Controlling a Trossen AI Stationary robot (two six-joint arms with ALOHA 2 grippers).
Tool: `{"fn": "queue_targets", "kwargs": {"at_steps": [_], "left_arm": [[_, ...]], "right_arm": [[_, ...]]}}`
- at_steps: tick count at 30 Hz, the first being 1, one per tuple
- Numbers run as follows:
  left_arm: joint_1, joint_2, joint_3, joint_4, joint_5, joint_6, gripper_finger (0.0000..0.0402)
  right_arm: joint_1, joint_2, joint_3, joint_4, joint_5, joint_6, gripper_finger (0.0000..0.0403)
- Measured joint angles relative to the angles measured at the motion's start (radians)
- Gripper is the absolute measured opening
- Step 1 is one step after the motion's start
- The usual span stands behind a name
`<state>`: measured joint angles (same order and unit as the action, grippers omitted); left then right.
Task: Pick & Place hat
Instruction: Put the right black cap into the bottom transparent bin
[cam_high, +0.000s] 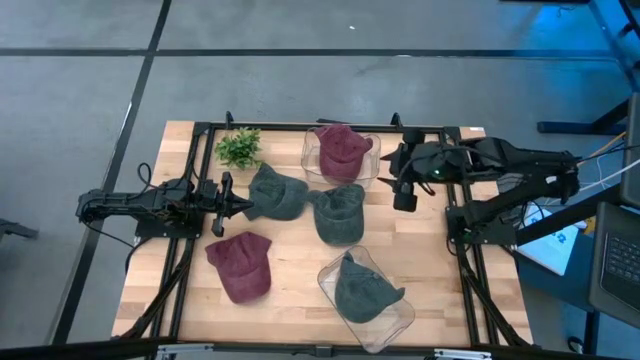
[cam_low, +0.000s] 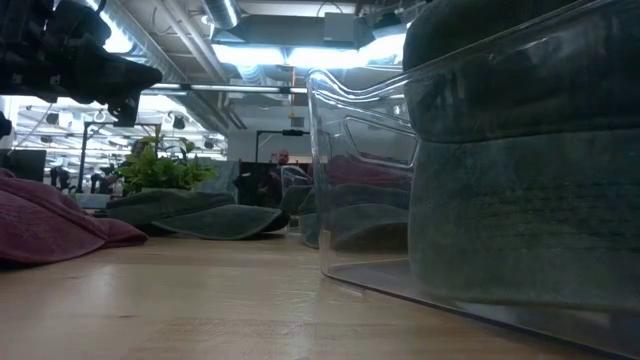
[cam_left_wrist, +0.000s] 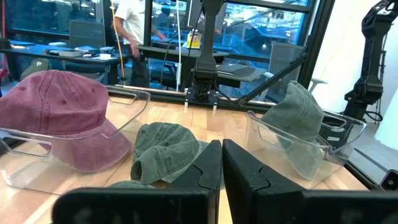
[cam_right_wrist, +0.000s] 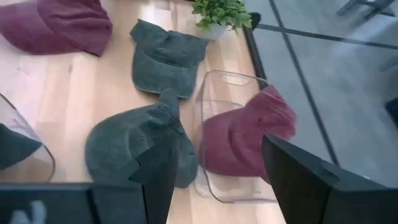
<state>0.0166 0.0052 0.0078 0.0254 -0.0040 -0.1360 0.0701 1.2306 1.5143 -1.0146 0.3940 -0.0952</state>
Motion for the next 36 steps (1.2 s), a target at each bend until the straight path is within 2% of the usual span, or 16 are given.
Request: {"fn": "queue_targets", "kwargs": {"at_steps": [19, 28, 36], "left_arm": [[0.000, 0.000, 0.000, 0.000, 0.000, 0.000, 0.0009], [0.000, 0.000, 0.000, 0.000, 0.000, 0.000, 0.0008], [0.000, 0.000, 0.000, 0.000, 0.000, 0.000, 0.0013]], "right_arm": [[-0.173, 0.176, 0.000, 0.125, -0.330, -0.097, 0.0227], [-0.231, 0.269, 0.000, 0.165, -0.446, -0.104, 0.0197], [-0.251, 0.352, 0.000, 0.169, -0.477, -0.102, 0.0179]]}}
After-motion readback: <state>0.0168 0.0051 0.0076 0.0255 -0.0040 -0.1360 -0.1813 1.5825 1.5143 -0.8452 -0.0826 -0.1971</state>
